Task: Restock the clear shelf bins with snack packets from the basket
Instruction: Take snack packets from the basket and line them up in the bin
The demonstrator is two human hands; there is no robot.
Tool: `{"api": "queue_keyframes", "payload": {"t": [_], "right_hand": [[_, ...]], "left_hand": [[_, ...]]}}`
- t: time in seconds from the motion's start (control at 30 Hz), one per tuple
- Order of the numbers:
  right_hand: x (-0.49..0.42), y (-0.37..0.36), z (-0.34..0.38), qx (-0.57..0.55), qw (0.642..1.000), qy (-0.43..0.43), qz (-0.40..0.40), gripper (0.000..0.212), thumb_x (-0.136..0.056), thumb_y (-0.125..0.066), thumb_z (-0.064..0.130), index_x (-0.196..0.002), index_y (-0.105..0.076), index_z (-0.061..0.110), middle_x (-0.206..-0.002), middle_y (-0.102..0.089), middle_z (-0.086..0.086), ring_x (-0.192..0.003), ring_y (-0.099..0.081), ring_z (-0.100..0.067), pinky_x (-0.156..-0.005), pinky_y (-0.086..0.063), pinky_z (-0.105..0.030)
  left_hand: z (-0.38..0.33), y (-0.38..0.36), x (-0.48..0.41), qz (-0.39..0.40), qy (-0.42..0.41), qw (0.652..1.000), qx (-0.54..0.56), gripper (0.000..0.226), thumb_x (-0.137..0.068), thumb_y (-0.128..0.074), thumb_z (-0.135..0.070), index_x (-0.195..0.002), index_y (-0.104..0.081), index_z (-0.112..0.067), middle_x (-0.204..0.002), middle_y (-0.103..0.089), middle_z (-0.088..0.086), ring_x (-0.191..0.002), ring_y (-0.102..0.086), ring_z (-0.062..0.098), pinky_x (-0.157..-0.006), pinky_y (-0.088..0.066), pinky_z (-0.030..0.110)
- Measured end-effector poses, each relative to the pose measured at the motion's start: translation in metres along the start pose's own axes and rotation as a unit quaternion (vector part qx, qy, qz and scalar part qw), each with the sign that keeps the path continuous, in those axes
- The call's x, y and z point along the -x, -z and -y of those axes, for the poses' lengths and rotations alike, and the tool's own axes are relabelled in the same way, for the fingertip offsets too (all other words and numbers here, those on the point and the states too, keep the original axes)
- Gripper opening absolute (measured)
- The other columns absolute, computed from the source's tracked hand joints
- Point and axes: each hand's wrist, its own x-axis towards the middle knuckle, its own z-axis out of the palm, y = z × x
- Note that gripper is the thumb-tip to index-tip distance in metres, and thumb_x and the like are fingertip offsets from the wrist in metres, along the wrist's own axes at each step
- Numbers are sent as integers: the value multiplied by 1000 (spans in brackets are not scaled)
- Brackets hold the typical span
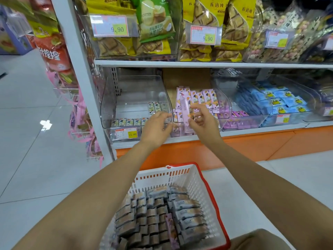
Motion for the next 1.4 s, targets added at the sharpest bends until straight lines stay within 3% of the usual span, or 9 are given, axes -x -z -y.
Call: {"api": "queue_keyframes", "payload": {"t": [0.1,0.2,0.4,0.7,0.93,1.03,1.13,1.23,1.4], "right_hand": [[-31,-5,-9,69,997,-9,-19,35,-91,-62,13,-125,-57,22,-83,-54,5,-60,-52,-6,-56,-50,-25],[-59,-19,-19,115,993,-2,-21,34,-91,-61,14,-125,-58,20,-78,-50,7,-60,-49,-12,-63,-50,-35],[-108,-54,-39,175,985,8,-8,37,-93,-61,17,-129,-56,21,-90,-53,-1,-71,-55,-19,-69,-50,-35],[-139,-86,-64,241,970,-8,0,36,-92,-61,10,-129,-62,13,-117,-56,-19,-87,-56,-24,-89,-50,-38],[-133,-82,-63,261,963,-7,64,41,-95,-57,12,-136,-56,10,-123,-48,-22,-113,-49,-35,-103,-40,-39],[-121,-73,-57,234,970,5,62,35,-96,-56,16,-131,-59,13,-116,-52,-17,-102,-54,-27,-96,-45,-37],[-94,-63,-47,158,987,32,26,29,-97,-52,9,-123,-63,15,-104,-52,-4,-78,-50,-2,-79,-42,-17],[-62,-53,-38,98,993,62,-11,23,-96,-50,6,-110,-66,14,-93,-58,-5,-69,-49,-2,-66,-40,-12],[11,-52,-44,59,998,31,6,16,-98,-50,11,-104,-64,14,-82,-60,3,-63,-51,-4,-58,-38,-13]], "left_hand": [[22,-1,-7,45,-54,987,-144,59,-101,-46,-31,-155,-23,-21,-162,-20,1,-149,-16,20,-120,-11,36],[38,-12,-10,83,-85,972,-202,67,-102,-41,-34,-157,-2,-27,-164,2,-4,-151,3,16,-118,6,32],[66,-33,-12,70,-129,952,-269,64,-104,-30,-35,-153,11,-30,-164,3,0,-151,6,18,-120,13,34],[75,-44,-15,35,-155,943,-291,67,-93,-23,-32,-157,-5,-22,-163,-17,9,-151,-10,25,-122,4,42],[73,-46,-13,25,-157,945,-287,70,-96,-42,-28,-157,-7,-22,-162,-18,9,-151,-8,25,-123,0,46],[71,-45,-11,24,-156,946,-285,71,-97,-43,-28,-157,-6,-23,-163,-16,7,-152,-5,24,-122,7,44],[69,-43,-7,31,-155,945,-288,73,-97,-44,-26,-157,-3,-22,-164,-8,7,-152,2,24,-121,12,43],[70,-44,8,37,-169,937,-303,82,-90,-51,-23,-157,-5,-20,-164,-3,10,-151,4,29,-122,4,50],[85,-51,52,23,-193,934,-300,85,-75,-69,-21,-151,-32,-13,-147,-35,13,-138,-30,32,-120,-10,47]]}}
